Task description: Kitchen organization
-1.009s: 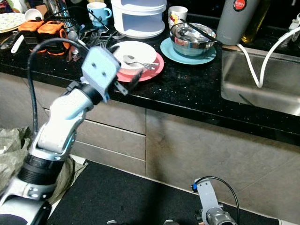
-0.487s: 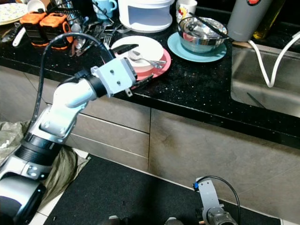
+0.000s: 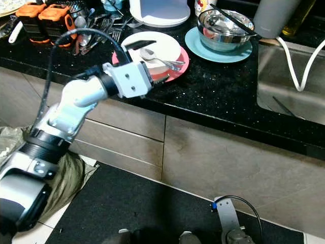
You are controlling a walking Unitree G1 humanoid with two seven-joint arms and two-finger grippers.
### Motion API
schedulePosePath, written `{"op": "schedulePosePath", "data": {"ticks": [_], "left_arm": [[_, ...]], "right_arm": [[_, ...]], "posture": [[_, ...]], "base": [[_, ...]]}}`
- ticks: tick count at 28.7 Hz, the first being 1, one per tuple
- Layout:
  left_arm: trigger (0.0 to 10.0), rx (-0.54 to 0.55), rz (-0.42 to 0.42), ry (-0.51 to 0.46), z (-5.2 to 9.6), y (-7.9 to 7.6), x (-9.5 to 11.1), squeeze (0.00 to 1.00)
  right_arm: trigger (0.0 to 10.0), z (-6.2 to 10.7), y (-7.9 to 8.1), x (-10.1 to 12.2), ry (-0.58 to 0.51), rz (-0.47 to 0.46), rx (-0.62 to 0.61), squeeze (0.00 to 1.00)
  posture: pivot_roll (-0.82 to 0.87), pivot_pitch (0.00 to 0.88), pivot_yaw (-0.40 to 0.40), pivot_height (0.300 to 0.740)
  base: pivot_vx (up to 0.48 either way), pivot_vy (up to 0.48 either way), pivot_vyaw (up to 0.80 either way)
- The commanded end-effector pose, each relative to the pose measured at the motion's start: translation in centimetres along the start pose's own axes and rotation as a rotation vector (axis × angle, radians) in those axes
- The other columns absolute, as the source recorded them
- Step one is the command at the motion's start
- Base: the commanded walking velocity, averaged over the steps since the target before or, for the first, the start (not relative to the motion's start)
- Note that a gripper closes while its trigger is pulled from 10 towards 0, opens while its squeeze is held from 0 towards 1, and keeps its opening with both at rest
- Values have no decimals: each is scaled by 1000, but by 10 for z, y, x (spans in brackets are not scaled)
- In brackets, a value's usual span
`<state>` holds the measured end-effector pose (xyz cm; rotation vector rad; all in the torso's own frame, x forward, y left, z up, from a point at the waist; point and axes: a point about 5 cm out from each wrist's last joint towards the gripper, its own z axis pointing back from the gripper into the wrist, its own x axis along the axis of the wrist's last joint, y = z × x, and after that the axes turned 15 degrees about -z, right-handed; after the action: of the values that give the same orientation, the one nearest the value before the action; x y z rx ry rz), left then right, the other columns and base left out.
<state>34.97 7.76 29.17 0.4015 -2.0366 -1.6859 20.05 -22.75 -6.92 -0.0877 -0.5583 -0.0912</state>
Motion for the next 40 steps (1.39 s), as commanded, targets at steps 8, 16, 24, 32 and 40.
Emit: {"op": "schedulePosePath", "data": {"ticks": [8, 16, 24, 32, 40], "left_arm": [[10000, -72, 8, -67, -8, -6, 2, 0], [10000, -62, -39, -67, -14, 0, -1, 0], [0, -58, -54, -60, -22, 0, -5, 0], [0, -58, -56, -47, -23, 0, -9, 0], [0, -45, -69, -42, -24, 2, -12, 0]], "right_arm": [[10000, 1, -5, -12, 19, -9, -21, 0], [10000, 1, -5, -13, 15, -14, -22, 0], [10000, 2, -6, -14, 5, -31, -33, 0], [10000, 2, -7, -15, -2, -38, -39, 0], [10000, 2, -7, -13, -10, -42, -45, 0]], "posture": [[-5, 259, -13, 740], [-13, 260, -7, 740], [-33, 262, 0, 740], [-40, 262, -1, 740], [-38, 253, 1, 740]], "base": [[0, 0, 0], [0, 0, 0], [0, 0, 0], [0, 0, 0], [0, 0, 0]]}}
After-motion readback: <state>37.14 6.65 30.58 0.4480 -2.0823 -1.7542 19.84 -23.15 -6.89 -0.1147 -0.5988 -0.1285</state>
